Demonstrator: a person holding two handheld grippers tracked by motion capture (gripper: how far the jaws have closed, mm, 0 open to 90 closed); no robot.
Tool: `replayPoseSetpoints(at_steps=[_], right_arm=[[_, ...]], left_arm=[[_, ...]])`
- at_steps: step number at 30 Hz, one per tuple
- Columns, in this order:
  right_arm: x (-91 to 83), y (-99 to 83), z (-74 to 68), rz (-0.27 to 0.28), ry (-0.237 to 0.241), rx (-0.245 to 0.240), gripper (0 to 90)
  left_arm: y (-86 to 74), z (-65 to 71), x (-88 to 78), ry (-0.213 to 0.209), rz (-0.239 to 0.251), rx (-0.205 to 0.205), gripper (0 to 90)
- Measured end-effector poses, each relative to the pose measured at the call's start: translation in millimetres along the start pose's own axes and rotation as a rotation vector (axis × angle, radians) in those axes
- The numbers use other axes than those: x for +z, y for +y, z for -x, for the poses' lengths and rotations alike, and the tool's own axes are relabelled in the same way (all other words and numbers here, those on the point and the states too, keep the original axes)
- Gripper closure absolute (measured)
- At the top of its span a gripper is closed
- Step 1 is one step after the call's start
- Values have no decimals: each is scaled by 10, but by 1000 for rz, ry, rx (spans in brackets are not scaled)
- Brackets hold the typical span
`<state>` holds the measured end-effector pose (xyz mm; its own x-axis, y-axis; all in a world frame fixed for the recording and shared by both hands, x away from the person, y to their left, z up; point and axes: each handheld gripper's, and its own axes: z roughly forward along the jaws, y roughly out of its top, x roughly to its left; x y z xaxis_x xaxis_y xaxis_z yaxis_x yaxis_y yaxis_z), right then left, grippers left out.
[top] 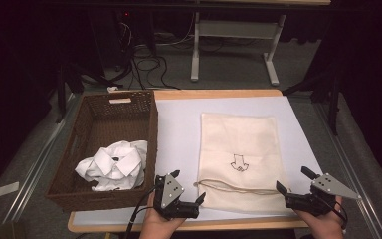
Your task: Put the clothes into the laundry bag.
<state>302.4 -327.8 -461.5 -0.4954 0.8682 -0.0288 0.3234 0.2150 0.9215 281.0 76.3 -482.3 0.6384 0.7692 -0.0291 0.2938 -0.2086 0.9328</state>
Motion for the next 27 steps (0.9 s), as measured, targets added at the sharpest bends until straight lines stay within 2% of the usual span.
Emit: replayPoseSetpoints(at_steps=[2,15,27], right_arm=[[-8,-7,4,6,-12,-8,2],[-11,-8,7,15,-3,-11,2],[0,-21,13,9,3,-2,3]], left_arm=[[3,10,-5,0,1,7,2],[12,-8,-38,0,24,-11,2],[-6,-9,-6,-16,18,-12,3]])
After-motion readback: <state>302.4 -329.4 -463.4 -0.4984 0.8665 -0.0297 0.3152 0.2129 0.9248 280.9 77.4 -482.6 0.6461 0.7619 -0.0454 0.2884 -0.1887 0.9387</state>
